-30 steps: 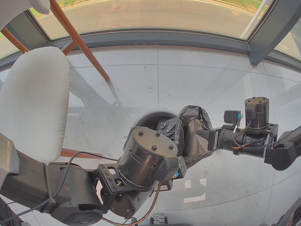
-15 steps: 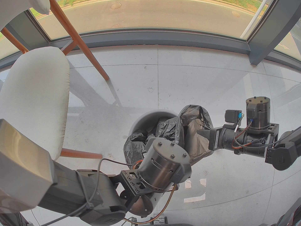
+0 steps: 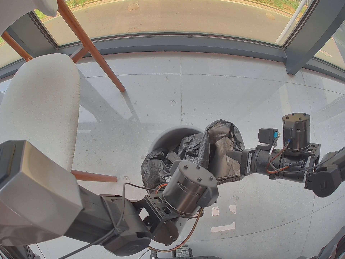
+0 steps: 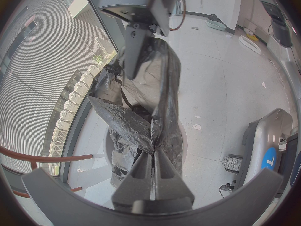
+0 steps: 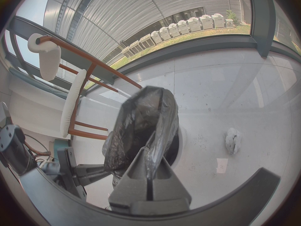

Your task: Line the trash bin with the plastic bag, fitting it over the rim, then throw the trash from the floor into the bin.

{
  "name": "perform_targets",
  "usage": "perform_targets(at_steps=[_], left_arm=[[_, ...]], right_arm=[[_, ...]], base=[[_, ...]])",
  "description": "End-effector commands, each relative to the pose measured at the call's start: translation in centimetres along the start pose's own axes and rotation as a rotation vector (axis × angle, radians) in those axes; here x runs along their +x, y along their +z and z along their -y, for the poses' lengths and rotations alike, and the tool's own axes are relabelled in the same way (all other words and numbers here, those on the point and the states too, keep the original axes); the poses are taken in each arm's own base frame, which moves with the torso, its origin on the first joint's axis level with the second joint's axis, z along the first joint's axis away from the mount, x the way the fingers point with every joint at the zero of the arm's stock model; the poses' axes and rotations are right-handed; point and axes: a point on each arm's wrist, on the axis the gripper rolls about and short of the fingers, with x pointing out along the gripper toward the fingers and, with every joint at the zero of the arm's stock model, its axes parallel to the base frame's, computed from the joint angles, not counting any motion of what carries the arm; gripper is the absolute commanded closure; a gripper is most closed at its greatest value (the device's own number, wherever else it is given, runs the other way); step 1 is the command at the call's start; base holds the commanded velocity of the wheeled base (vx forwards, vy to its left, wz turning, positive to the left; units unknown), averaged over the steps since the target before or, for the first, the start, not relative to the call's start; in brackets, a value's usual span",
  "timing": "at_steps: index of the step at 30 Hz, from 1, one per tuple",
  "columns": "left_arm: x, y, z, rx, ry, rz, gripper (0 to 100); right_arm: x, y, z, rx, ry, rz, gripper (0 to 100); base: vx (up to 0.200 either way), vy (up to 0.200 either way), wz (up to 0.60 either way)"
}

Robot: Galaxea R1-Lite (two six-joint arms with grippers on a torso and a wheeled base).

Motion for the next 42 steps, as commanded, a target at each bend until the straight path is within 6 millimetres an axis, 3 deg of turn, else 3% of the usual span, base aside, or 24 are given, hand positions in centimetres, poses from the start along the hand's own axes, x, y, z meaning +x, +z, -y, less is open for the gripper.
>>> perform_targets(at_steps=[1, 7, 14, 23, 26, 35, 42], left_arm=[[-1.0, 0.2, -0.9, -0.021, 0.014, 0.021, 100], [-2.2, -0.3, -3.2, -0.05, 0.044, 0.016, 100], [-2.6, -1.9, -5.0, -0.081, 0.076, -0.018, 100], [-2.5, -2.2, -5.0, -0.144, 0.065, -0.016, 100], [-2.2, -2.9, -5.6, -0.172, 0.082, -0.038, 100], [-2.0, -1.6, -7.4, -0.312, 0.129, -0.001, 100], [-2.9, -2.7, -9.6, -0.364, 0.114, -0.087, 100]], right_arm=[[-0.4, -0.8, 0.8, 0.001, -0.027, -0.025, 100], [-0.7, -1.2, 2.9, -0.032, -0.063, -0.039, 100], [-1.0, -1.3, 3.8, -0.064, -0.035, 0.033, 100], [-1.2, -2.0, 3.9, -0.066, -0.034, 0.023, 100], [-1.3, -2.0, 4.0, -0.064, -0.031, 0.021, 100], [-1.1, -2.5, 3.9, -0.103, 0.001, -0.004, 100], [-0.7, -4.3, 3.6, -0.106, 0.015, -0.077, 100]], base=[[0.0, 0.0, 0.0], [0.0, 0.0, 0.0], [0.0, 0.0, 0.0], [0.0, 0.0, 0.0], [0.0, 0.0, 0.0], [0.0, 0.0, 0.0], [0.0, 0.0, 0.0]])
